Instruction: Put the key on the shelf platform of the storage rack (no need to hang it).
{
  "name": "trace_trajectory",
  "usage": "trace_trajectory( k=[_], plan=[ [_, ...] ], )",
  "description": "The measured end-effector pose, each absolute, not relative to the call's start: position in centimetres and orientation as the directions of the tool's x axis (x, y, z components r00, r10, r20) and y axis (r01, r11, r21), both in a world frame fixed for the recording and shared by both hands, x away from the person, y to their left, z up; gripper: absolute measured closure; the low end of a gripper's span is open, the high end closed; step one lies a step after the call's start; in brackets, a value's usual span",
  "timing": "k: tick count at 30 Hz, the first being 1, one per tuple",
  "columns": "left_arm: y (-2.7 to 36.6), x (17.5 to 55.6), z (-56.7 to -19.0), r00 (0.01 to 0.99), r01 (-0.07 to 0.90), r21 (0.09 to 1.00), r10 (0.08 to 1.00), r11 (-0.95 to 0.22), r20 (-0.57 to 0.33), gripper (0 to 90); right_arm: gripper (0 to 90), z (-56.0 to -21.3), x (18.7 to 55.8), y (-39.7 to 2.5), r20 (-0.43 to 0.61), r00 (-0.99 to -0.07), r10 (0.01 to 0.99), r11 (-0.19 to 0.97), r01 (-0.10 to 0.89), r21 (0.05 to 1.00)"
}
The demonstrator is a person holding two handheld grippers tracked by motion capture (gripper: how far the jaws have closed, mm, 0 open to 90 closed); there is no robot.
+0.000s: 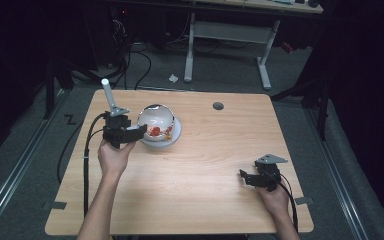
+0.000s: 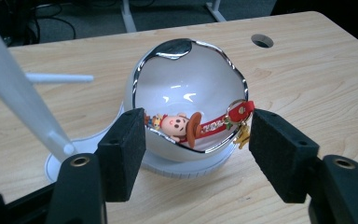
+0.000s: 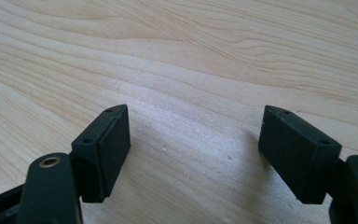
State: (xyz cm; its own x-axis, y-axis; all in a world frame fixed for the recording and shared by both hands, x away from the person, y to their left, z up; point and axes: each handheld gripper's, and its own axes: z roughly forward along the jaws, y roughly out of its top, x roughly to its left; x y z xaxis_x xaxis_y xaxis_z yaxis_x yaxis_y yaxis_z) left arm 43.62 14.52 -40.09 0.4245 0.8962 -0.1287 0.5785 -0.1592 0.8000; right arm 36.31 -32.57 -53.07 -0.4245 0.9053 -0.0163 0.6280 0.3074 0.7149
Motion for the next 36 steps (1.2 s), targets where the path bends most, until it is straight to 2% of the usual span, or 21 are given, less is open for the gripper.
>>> trace_trajectory(
  k=[36],
  plan=[
    [18.2, 38.7, -42.8, 0.373, 0.582, 0.813, 0.900, -0.036, -0.227, 35.6, 24.9, -53.1, 36.3, -32.6, -0.016, -0.424, 0.905, 0.307, 0.628, 0.715]
  ],
)
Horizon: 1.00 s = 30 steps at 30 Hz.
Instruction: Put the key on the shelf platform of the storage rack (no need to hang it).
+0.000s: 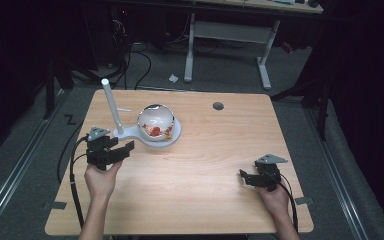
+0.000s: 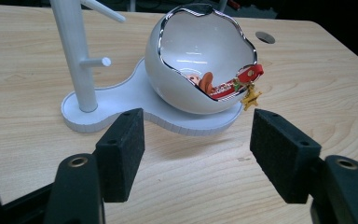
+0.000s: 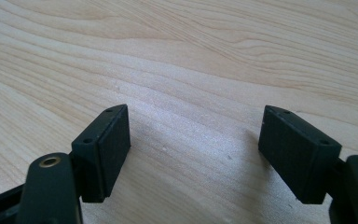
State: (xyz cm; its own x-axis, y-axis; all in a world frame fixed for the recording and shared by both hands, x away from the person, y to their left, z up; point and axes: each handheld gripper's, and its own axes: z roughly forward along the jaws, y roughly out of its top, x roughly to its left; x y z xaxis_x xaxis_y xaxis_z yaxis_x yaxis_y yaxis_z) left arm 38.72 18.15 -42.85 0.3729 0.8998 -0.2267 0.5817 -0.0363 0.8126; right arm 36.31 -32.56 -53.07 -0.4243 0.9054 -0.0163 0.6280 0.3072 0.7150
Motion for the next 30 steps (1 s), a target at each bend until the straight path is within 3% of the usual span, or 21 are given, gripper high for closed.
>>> trace_trajectory(
  k=[30],
  plan=[
    [17.2, 37.1, -46.1, 0.390, 0.601, 0.799, 0.880, -0.022, -0.270, 35.0, 24.9, -53.1, 36.3, -32.6, -0.017, -0.424, 0.906, 0.307, 0.628, 0.715]
  ],
)
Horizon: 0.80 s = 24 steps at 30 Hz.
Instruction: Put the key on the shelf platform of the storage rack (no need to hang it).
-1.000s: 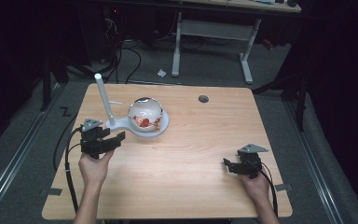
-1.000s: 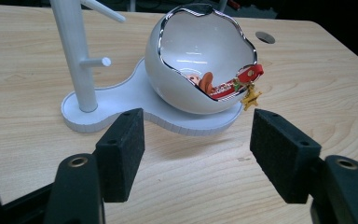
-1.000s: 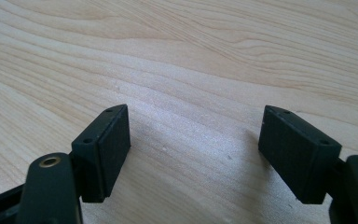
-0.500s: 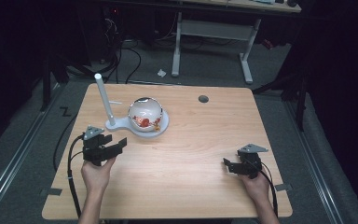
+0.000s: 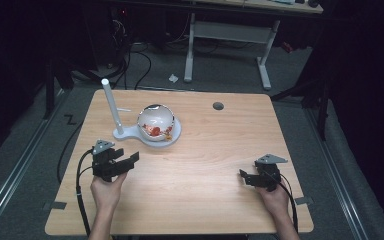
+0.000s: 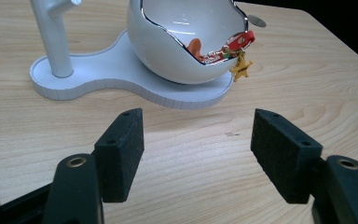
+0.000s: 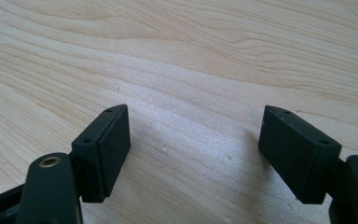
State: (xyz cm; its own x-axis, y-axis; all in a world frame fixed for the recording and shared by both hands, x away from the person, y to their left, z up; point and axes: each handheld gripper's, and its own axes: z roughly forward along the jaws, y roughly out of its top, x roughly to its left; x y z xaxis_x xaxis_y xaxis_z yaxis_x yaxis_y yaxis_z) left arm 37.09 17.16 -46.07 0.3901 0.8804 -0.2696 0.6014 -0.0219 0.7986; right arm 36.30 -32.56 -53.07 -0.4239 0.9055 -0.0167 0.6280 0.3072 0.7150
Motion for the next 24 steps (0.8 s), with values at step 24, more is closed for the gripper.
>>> trace_trajectory(
  k=[24],
  plan=[
    [16.2, 37.2, -48.7, 0.369, 0.631, 0.776, 0.885, -0.014, -0.285, 33.7, 24.9, -53.1, 36.3, -32.5, -0.017, -0.423, 0.906, 0.307, 0.628, 0.715]
  ],
)
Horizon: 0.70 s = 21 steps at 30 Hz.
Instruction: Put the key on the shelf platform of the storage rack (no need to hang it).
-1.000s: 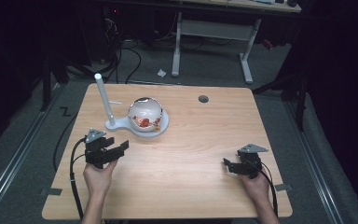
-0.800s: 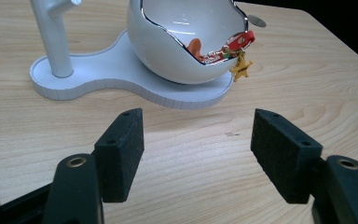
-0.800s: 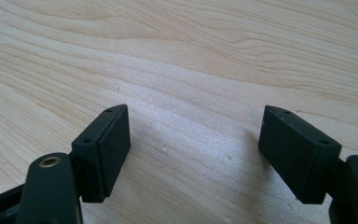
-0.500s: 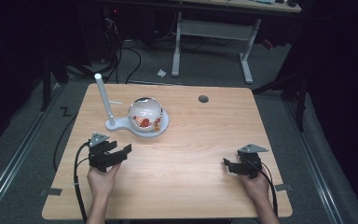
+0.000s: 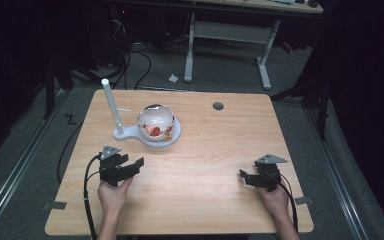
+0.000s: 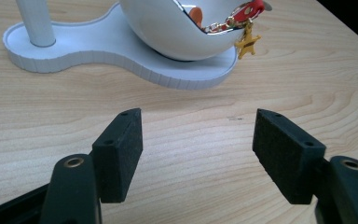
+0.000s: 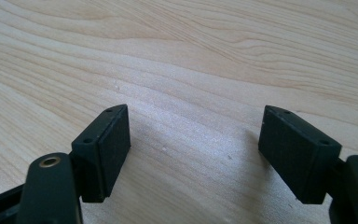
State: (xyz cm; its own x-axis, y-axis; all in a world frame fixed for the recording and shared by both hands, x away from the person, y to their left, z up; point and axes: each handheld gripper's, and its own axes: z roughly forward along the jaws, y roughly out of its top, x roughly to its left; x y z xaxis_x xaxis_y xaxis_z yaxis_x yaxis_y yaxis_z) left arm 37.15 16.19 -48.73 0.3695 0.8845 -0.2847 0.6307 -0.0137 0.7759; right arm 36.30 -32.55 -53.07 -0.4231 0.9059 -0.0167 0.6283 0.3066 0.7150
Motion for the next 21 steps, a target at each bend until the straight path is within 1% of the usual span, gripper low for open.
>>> trace_trajectory(
  k=[6, 10, 16, 18, 21],
  plan=[
    [15.9, 37.2, -49.3, 0.368, 0.635, 0.772, 0.885, -0.015, -0.285, 33.7, 24.9, -53.1, 36.3, -32.5, -0.017, -0.423, 0.906, 0.306, 0.628, 0.715],
    [15.8, 37.3, -50.0, 0.364, 0.649, 0.761, 0.878, 0.000, -0.310, 33.7, 24.9, -53.1, 36.3, -32.5, -0.017, -0.423, 0.906, 0.306, 0.629, 0.715],
    [15.4, 37.3, -50.6, 0.364, 0.653, 0.757, 0.879, -0.006, -0.307, 33.8, 24.9, -53.1, 36.3, -32.5, -0.017, -0.423, 0.906, 0.306, 0.629, 0.715],
    [15.5, 37.4, -51.0, 0.362, 0.663, 0.749, 0.874, 0.004, -0.325, 34.0, 24.9, -53.1, 36.3, -32.5, -0.017, -0.423, 0.906, 0.306, 0.629, 0.715],
    [15.4, 37.5, -51.5, 0.351, 0.670, 0.743, 0.877, 0.011, -0.329, 34.0, 24.9, -53.1, 36.3, -32.5, -0.017, -0.422, 0.906, 0.306, 0.629, 0.715]
  ],
)
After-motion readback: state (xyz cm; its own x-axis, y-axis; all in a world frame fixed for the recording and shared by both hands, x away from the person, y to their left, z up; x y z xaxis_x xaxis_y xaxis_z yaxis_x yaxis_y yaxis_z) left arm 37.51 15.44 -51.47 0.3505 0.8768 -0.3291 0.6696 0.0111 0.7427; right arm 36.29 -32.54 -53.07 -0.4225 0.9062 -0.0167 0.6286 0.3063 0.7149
